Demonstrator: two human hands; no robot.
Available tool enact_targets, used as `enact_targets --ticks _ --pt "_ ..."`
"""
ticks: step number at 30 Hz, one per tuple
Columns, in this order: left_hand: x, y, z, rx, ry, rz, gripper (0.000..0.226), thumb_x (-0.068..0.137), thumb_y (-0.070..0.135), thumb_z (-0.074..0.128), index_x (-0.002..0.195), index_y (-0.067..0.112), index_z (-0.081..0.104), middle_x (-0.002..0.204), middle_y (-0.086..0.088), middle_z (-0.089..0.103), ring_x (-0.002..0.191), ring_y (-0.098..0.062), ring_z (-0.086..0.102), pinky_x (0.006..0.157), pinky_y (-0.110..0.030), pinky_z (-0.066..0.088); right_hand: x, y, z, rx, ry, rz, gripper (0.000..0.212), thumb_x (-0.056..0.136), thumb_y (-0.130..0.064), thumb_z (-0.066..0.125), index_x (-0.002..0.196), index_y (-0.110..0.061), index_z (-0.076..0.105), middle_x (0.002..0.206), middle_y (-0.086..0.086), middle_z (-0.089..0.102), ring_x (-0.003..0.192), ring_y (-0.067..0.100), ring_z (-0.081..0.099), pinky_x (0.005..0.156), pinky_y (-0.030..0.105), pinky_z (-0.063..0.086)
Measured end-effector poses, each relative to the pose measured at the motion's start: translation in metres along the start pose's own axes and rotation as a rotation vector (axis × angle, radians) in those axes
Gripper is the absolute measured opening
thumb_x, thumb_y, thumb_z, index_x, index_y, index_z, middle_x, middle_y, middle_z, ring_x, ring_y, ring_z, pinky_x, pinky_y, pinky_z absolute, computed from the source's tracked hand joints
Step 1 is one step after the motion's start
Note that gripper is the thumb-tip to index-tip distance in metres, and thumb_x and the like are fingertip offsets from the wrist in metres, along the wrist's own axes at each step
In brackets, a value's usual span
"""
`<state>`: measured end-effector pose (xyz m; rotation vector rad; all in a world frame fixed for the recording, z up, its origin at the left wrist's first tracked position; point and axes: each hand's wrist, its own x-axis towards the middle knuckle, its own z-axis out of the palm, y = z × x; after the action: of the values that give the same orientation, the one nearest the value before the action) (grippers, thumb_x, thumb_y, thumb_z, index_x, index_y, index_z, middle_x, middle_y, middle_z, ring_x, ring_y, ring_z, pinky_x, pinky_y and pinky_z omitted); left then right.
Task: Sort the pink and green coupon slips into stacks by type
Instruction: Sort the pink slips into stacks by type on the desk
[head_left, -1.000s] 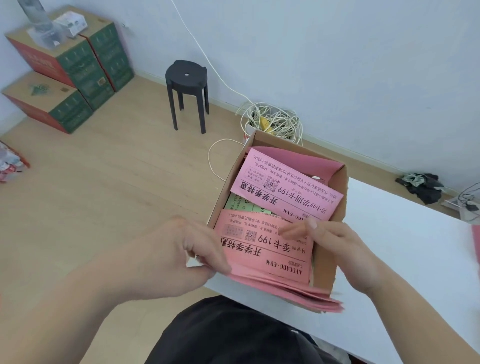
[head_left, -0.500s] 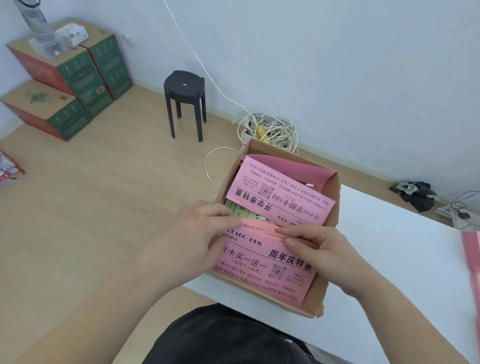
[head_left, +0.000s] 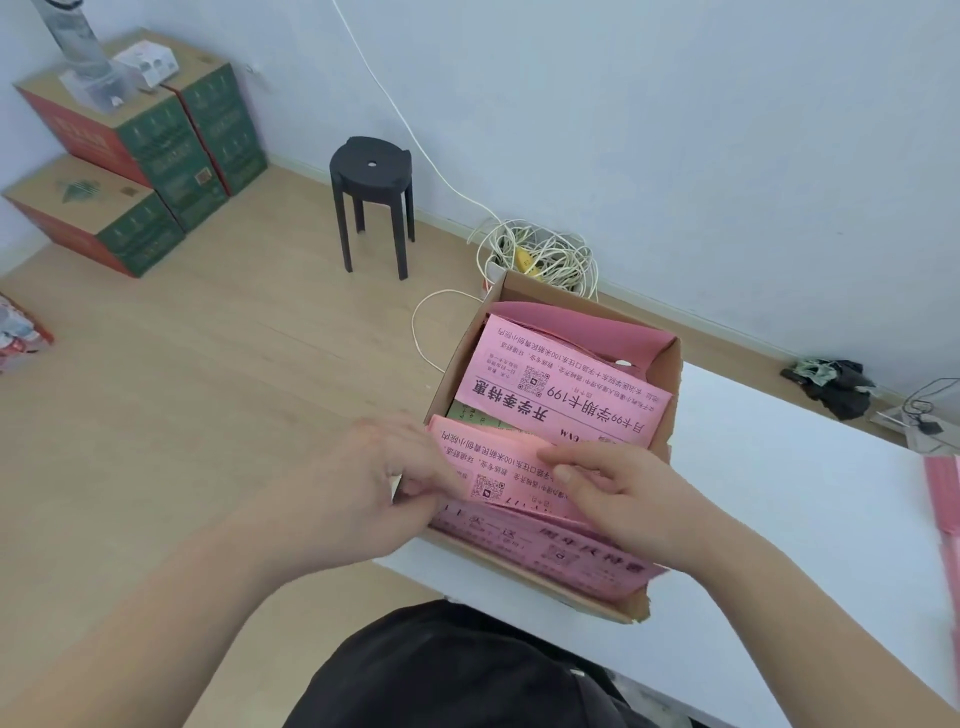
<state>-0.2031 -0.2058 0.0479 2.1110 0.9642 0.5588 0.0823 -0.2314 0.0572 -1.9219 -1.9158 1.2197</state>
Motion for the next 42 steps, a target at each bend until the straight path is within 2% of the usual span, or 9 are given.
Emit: enact_targets --ticks 6,9,13,18,22,24,29,35,42 --pt "0.015 0.001 0.000 0.181 0.052 0.019 0.027 0.082 0.013 0.075 0.105 0.026 0.080 0.080 0.036 0.057 0.090 -0.012 0.063 0.078 -0.039 0.057 -0.001 -0.011 -0.002 -0.082 0.039 0.004 0.050 0.105 -0.056 0.038 0.082 -0.018 0.063 0.061 -0.012 0.059 0.060 0.005 0.054 0.068 0.031 0.050" --pt "0.014 0.001 0.003 0.253 0.070 0.049 0.030 0.085 0.012 0.065 0.110 0.021 0.079 0.102 0.018 0.074 0.101 -0.015 0.064 0.087 -0.039 0.057 -0.009 -0.015 -0.007 -0.133 -0.015 -0.005 0.049 0.105 -0.055 0.038 0.092 -0.020 0.070 0.071 -0.004 0.066 0.070 0.012 0.062 0.074 0.039 0.056" --pt "0.018 -0.004 0.006 0.305 -0.011 -0.032 0.055 0.080 0.005 0.043 0.121 0.022 0.075 0.125 0.011 0.071 0.132 -0.021 0.055 0.105 -0.051 0.049 -0.016 -0.016 -0.007 -0.177 0.038 -0.022 0.030 0.103 -0.041 0.054 0.128 -0.038 0.069 0.117 -0.024 0.069 0.111 0.001 0.060 0.095 0.020 0.049" --pt "0.025 -0.005 -0.003 0.212 -0.099 -0.139 0.059 0.092 -0.001 0.048 0.133 0.037 0.066 0.142 0.030 0.043 0.151 -0.007 0.020 0.125 -0.037 0.019 -0.012 -0.008 0.001 -0.178 0.150 -0.030 0.025 0.096 -0.034 0.068 0.120 -0.038 0.073 0.105 -0.035 0.063 0.097 -0.013 0.056 0.087 0.006 0.041" --pt "0.025 -0.006 -0.007 0.093 -0.109 -0.144 0.038 0.090 0.008 0.068 0.114 0.037 0.076 0.140 0.032 0.045 0.147 0.007 0.017 0.118 -0.010 0.012 -0.008 -0.008 0.006 -0.171 0.171 -0.078 0.014 0.090 -0.038 0.074 0.103 -0.038 0.069 0.112 -0.030 0.061 0.110 -0.004 0.055 0.097 0.020 0.043" --pt "0.025 -0.009 -0.005 0.083 -0.072 -0.128 0.024 0.088 0.012 0.074 0.101 0.031 0.079 0.127 0.026 0.062 0.139 0.002 0.037 0.117 -0.020 0.030 -0.007 -0.009 0.006 -0.159 0.180 -0.086 0.016 0.088 -0.041 0.076 0.100 -0.039 0.065 0.117 -0.030 0.061 0.111 -0.004 0.056 0.097 0.022 0.044" --pt "0.032 0.010 -0.003 -0.133 0.063 -0.239 0.022 0.096 0.019 0.066 0.097 0.040 0.071 0.077 0.004 0.068 0.070 -0.022 0.065 0.064 -0.045 0.055 -0.008 -0.019 0.002 -0.170 0.158 -0.115 0.014 0.098 -0.038 0.062 0.110 -0.043 0.065 0.091 -0.026 0.068 0.085 0.003 0.065 0.080 0.031 0.056" --pt "0.056 0.027 -0.004 -0.348 0.101 -0.342 0.033 0.103 0.013 0.056 0.098 0.044 0.066 0.093 0.009 0.077 0.078 -0.010 0.073 0.070 -0.036 0.062 -0.004 -0.022 -0.038 -0.175 0.351 -0.039 0.011 0.098 -0.029 0.060 0.100 -0.039 0.063 0.079 -0.023 0.064 0.073 0.006 0.058 0.073 0.033 0.053" --pt "0.097 0.067 0.015 -0.547 0.231 -0.344 0.016 0.102 0.008 0.057 0.101 0.018 0.070 0.087 -0.003 0.078 0.063 -0.021 0.072 0.059 -0.036 0.061 -0.024 -0.017 -0.064 -0.223 0.604 -0.076 0.023 0.102 -0.026 0.053 0.119 -0.039 0.061 0.098 -0.022 0.064 0.087 0.011 0.057 0.071 0.032 0.046"
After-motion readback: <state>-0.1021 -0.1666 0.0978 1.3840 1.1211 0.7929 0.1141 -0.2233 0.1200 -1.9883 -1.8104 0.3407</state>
